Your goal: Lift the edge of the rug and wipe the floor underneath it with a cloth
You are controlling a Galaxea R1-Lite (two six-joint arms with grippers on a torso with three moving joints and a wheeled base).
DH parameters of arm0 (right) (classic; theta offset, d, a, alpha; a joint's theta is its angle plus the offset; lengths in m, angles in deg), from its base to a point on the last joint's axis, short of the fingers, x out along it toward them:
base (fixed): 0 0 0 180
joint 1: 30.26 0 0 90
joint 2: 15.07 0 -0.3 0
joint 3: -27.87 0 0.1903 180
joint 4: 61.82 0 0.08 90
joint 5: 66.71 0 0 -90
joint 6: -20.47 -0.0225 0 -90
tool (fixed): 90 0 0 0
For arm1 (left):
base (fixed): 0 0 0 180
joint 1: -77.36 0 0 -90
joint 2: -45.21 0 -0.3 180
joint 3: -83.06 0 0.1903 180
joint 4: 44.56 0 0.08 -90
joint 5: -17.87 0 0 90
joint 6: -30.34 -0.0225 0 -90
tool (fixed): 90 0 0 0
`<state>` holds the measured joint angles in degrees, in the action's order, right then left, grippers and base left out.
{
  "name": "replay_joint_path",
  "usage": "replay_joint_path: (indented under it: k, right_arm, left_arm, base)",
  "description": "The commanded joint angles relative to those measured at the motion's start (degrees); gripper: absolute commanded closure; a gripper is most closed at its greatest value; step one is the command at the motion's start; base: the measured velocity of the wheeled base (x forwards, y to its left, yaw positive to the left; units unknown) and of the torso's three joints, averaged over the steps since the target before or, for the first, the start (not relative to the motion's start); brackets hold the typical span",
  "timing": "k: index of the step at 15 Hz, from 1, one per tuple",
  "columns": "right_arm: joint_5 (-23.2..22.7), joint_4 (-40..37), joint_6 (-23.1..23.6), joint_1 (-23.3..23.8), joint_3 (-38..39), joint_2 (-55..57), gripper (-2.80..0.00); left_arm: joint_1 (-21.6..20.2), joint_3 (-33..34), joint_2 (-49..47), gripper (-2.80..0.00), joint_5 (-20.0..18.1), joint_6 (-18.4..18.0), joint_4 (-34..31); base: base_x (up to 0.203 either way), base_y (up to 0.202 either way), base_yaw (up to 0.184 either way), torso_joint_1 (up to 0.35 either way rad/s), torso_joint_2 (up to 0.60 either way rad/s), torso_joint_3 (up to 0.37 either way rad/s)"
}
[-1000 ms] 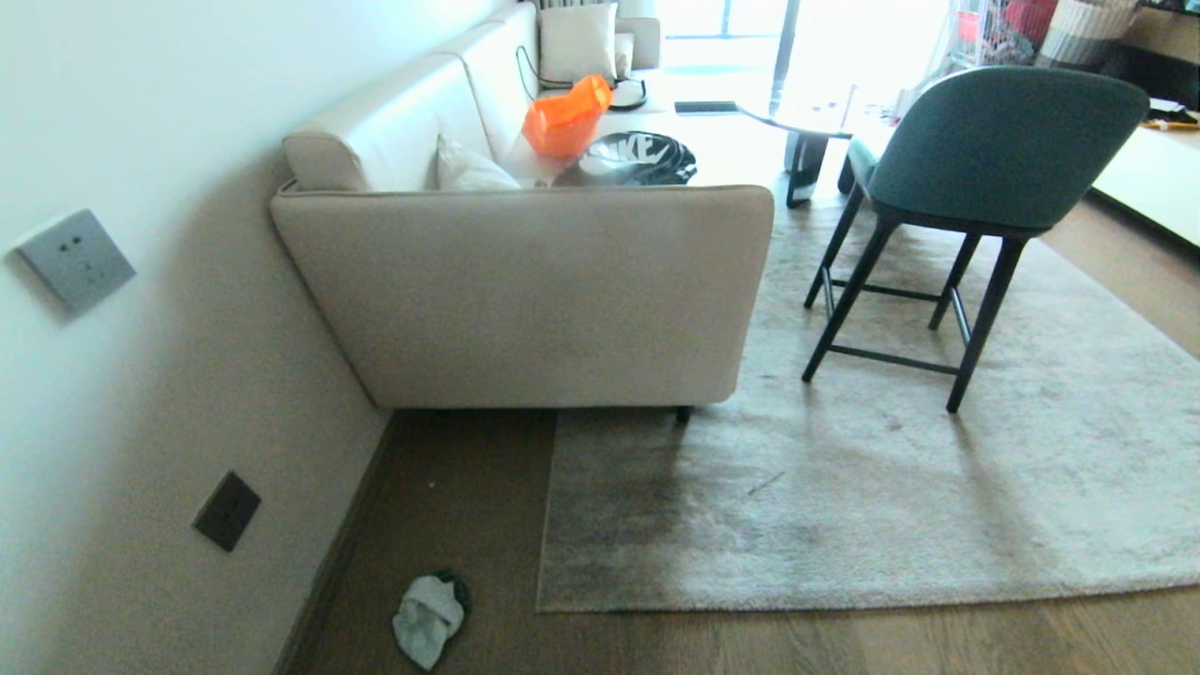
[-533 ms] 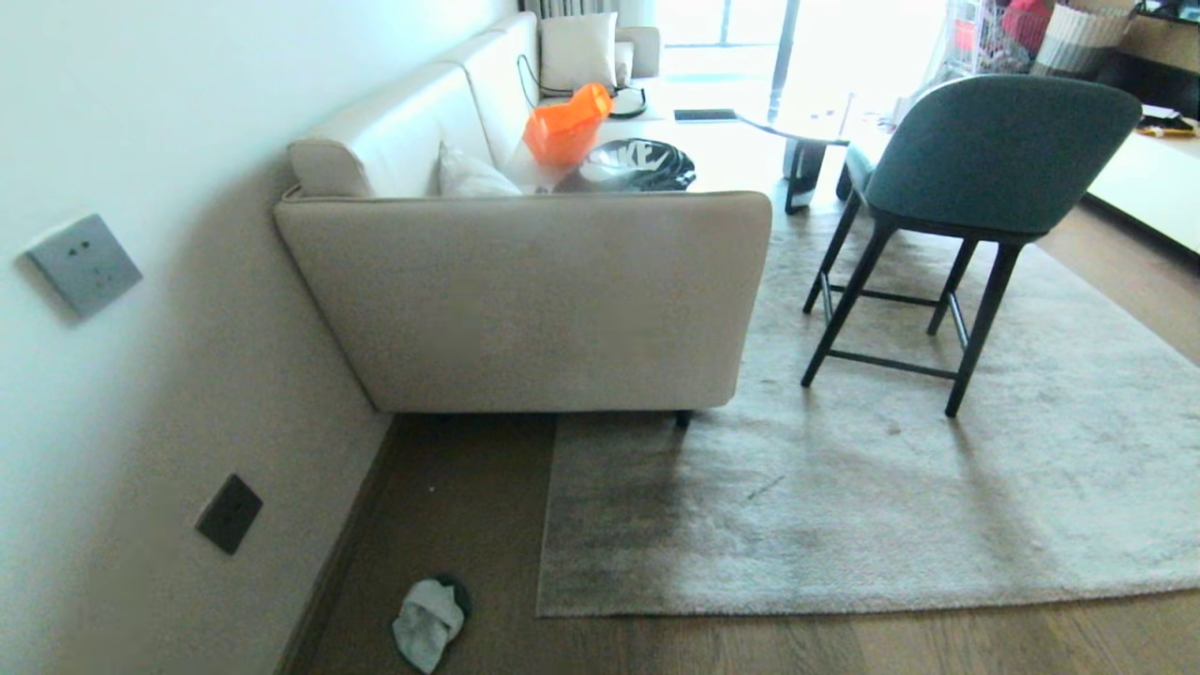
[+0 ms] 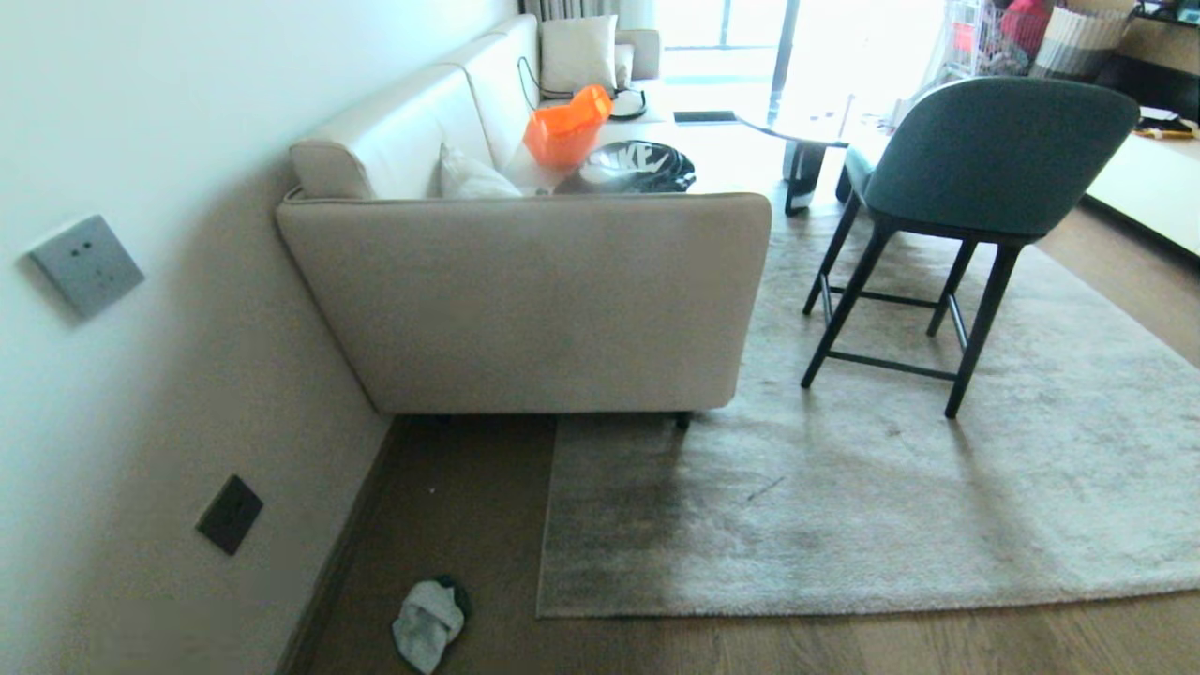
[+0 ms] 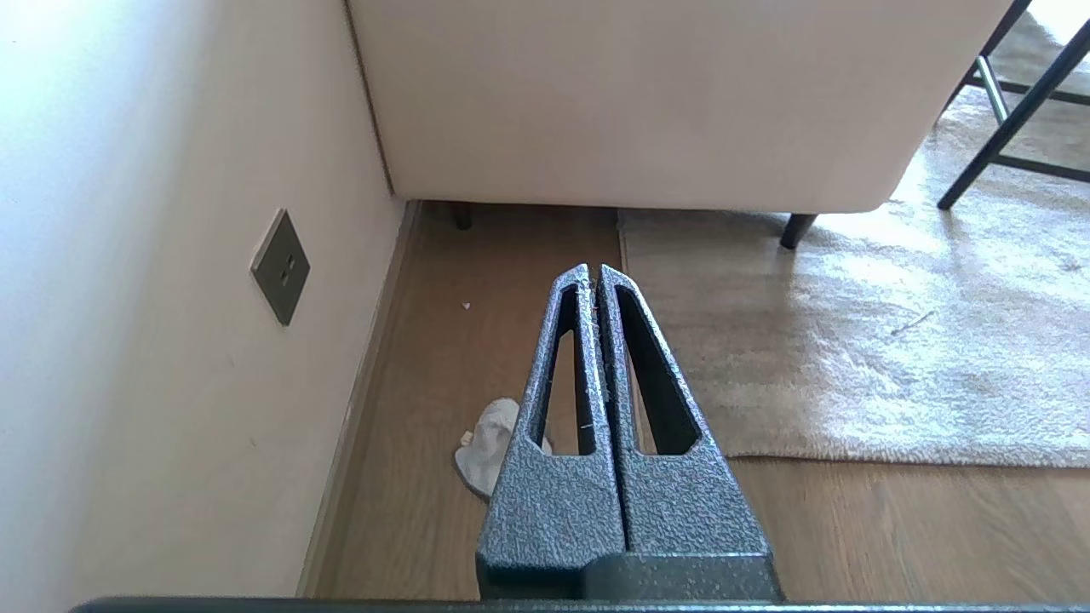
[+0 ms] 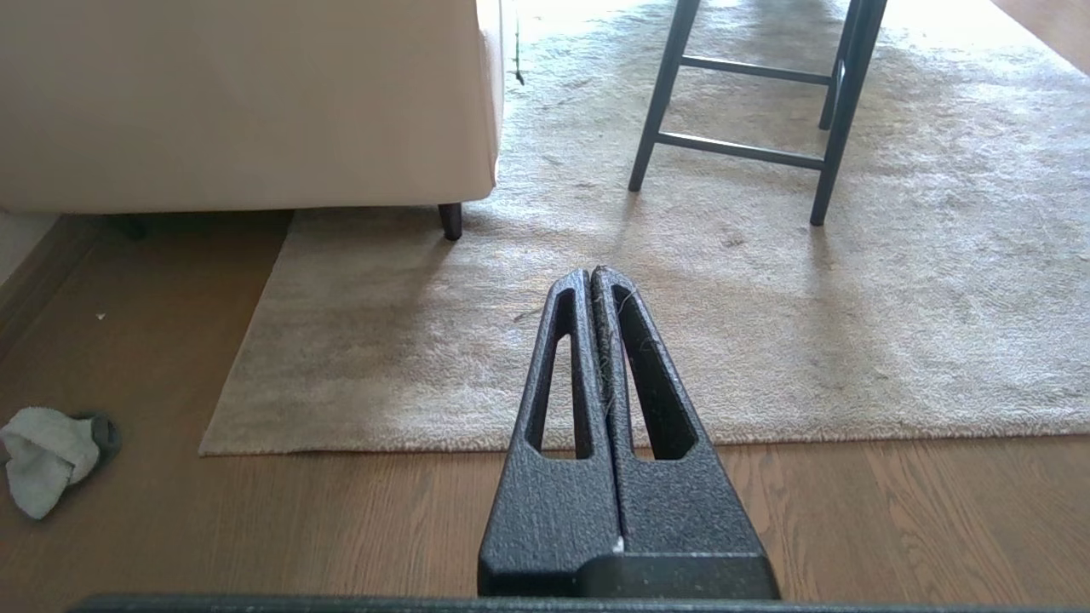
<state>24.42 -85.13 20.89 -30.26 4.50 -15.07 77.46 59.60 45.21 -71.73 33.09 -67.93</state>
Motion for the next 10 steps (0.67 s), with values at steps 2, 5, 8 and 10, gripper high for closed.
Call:
replay_joint_path:
  k: [2,5,8,10]
  right_arm:
    - [0.0,0.0,0.0,0.0,0.0,0.1,0.0]
    - [0.0,0.0,0.0,0.0,0.0,0.1,0.0]
    - [0.0,0.0,0.0,0.0,0.0,0.1,0.0]
    - [0.0,0.0,0.1,0.0,0.0,0.1,0.0]
  left_arm:
    - [0.0,0.0,0.0,0.0,0.0,0.1,0.0]
    - [0.0,0.0,0.0,0.0,0.0,0.1,0.0]
    - [0.0,0.0,0.0,0.0,0.0,0.1,0.0]
    - [0.0,0.0,0.0,0.0,0.0,0.1,0.0]
  base:
    - [0.0,0.0,0.0,0.0,0.0,0.0]
    - [0.0,0.0,0.0,0.0,0.0,0.0]
    - [0.0,0.0,0.0,0.0,0.0,0.0]
    - [0.0,0.0,0.0,0.0,0.0,0.0]
